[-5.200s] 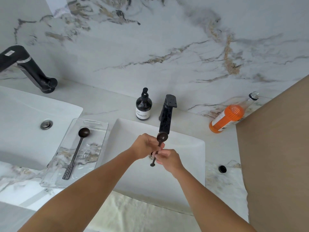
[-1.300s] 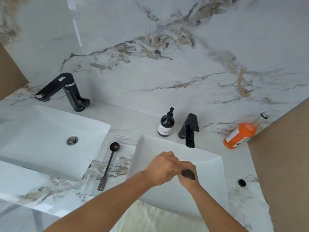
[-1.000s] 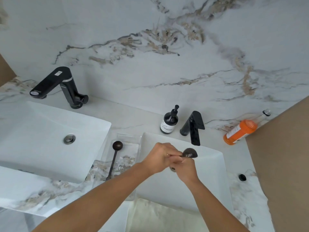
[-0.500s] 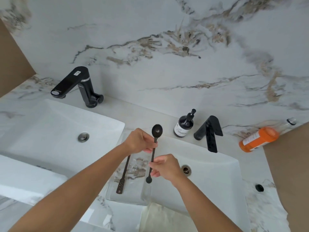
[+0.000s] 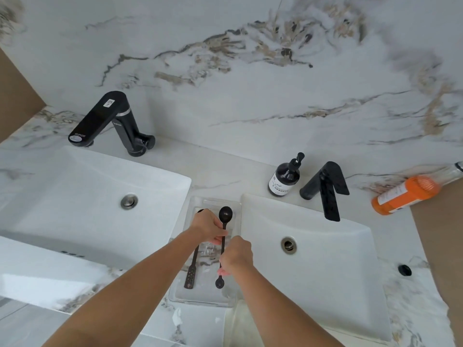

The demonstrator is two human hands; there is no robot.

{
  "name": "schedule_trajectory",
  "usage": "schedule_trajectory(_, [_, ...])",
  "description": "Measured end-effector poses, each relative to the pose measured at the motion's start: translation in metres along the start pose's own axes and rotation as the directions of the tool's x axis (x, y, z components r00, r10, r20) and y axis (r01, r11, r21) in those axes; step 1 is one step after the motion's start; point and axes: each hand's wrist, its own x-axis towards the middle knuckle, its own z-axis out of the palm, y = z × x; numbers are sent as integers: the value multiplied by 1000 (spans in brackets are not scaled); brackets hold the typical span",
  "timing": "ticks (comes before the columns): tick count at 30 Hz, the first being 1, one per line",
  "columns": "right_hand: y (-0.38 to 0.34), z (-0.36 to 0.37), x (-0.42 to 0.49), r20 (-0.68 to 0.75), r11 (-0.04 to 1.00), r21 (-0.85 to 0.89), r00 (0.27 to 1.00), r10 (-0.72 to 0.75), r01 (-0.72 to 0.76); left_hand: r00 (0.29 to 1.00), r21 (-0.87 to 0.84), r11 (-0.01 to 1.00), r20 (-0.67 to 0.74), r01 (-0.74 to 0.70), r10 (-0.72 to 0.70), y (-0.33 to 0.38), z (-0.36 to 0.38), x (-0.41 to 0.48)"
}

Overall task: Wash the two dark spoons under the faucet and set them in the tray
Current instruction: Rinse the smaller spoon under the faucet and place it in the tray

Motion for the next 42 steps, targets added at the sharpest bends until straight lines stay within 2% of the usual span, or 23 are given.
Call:
schedule_trajectory(6, [2,24,4,-37,988,-147,998,-49,43,1000,44,999,22,-17,16,-10,7,5])
schedule_trajectory(14, [-2,30,10,-33,983,-182,999,4,-10,1000,64,998,13,9,-10,-17,3,11])
schedule_trajectory(20, [-17,24,12,121,982,-42,974,190,-186,999,82,996,17,28,-29,-14,-1,13])
schedule_trajectory(23, [-20,21,14,201,974,-64,953,227,-219,999,80,996,13,46,-47,-14,-2,12])
schedule_trajectory(25, [-20,20,14,220,976,-46,950,219,-214,999,92,995,15,43,-45,-15,-1,11])
schedule_trajectory(29, [-21,20,13,172,976,-93,963,208,-195,999,128,991,0,32,-32,-14,1,11])
schedule_trajectory(34, [-19,19,8,134,989,-130,987,87,-69,1000,193,981,-29,-2,8,-17,8,10])
schedule_trajectory(42, [-15,14,-4,98,994,-105,995,-28,39,991,332,943,-111,-27,68,-14,15,0])
